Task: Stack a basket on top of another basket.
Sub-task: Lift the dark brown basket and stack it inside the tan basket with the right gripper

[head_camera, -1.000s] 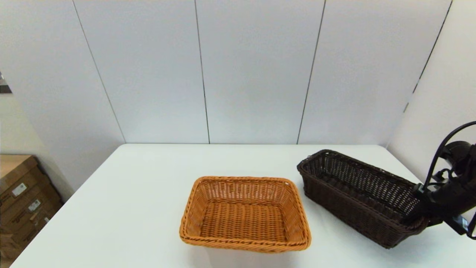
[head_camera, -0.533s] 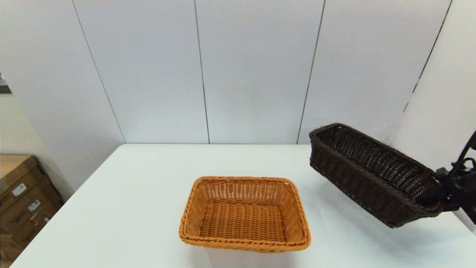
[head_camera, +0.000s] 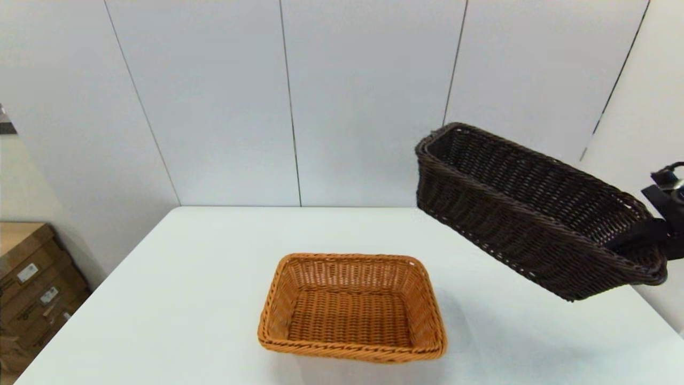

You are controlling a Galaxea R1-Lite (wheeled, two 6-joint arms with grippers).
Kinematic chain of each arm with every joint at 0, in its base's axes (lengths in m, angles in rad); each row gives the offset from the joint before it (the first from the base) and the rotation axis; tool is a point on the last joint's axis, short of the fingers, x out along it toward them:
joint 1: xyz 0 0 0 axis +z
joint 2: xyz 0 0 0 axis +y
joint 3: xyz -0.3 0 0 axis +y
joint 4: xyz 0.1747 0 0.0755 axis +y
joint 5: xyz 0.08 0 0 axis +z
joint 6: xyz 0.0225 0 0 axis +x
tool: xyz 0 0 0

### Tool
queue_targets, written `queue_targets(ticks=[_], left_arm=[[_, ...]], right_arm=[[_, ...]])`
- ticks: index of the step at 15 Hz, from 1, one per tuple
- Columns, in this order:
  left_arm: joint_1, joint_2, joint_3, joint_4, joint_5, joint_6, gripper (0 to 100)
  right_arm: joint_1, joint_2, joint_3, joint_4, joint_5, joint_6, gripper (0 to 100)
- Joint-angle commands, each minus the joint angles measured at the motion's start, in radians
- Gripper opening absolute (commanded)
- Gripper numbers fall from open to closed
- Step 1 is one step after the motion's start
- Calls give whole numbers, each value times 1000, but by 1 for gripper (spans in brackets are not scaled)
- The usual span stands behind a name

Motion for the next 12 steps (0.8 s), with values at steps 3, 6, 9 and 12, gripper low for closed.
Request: queue_targets(ticks=[3,6,9,12], left_arm=[[0,1,0,1,0,1,100],[0,1,0,1,0,1,100],[0,1,0,1,0,1,100],[0,1,0,3,0,1,100]], right_arm=[[374,-37,-74,47,-120,12,0],[501,6,-108,-16,-120,99,0],[592,76,-165,-70,-123,129,0],[645,179,-232,-77,-127,130,0]])
